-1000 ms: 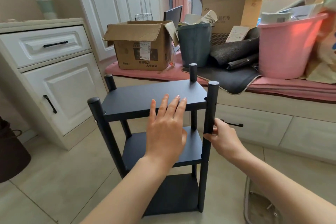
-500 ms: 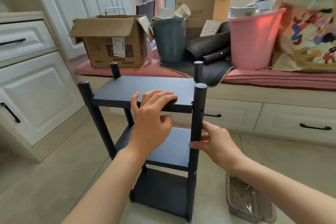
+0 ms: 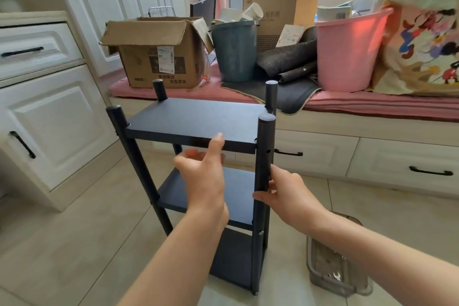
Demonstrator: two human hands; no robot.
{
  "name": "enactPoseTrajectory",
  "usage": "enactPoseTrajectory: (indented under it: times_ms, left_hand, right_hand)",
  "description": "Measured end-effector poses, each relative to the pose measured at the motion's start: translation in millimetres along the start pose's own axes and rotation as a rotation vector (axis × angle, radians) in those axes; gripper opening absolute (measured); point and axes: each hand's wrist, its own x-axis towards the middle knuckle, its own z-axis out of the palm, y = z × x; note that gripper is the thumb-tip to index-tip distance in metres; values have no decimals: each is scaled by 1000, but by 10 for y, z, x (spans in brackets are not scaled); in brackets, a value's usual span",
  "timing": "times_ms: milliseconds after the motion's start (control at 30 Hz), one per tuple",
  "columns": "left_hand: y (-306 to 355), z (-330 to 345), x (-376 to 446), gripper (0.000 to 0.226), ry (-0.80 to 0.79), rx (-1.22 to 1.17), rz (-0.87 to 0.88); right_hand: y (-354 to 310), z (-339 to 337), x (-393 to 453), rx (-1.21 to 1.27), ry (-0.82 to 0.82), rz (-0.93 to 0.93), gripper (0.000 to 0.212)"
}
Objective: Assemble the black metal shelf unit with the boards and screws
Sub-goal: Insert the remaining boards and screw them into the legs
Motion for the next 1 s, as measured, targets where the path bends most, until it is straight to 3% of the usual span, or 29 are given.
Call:
enactPoseTrajectory:
  times_ms: [133, 267, 400, 567, 667, 867, 1000]
  left_hand:
    - [-75, 122, -40, 42, -301, -54, -133]
    - [-106, 153, -25, 24, -356, -140, -128]
    - [-136, 148, 6, 41, -425, -161, -98]
    - [-143, 152, 82, 35, -491, -149, -91]
    - [-112, 142, 85, 44, -549, -137, -109]
    - [-28, 15, 131, 30, -606, -176, -159]
    - [-11, -94, 162, 28, -633, -145, -170]
  right_hand:
    - [3, 6, -6, 8, -8, -6, 33]
    - [-18, -1, -26, 12, -7, -9, 35]
    - [-29, -38, -37, 7, -20, -16, 38]
    - [-17, -42, -28, 2, 4, -18, 35]
    - [-34, -18, -36, -35, 13, -36, 29]
    - [-23, -297, 117, -177, -215, -63, 21]
    - [183, -473, 245, -110, 15, 85, 32]
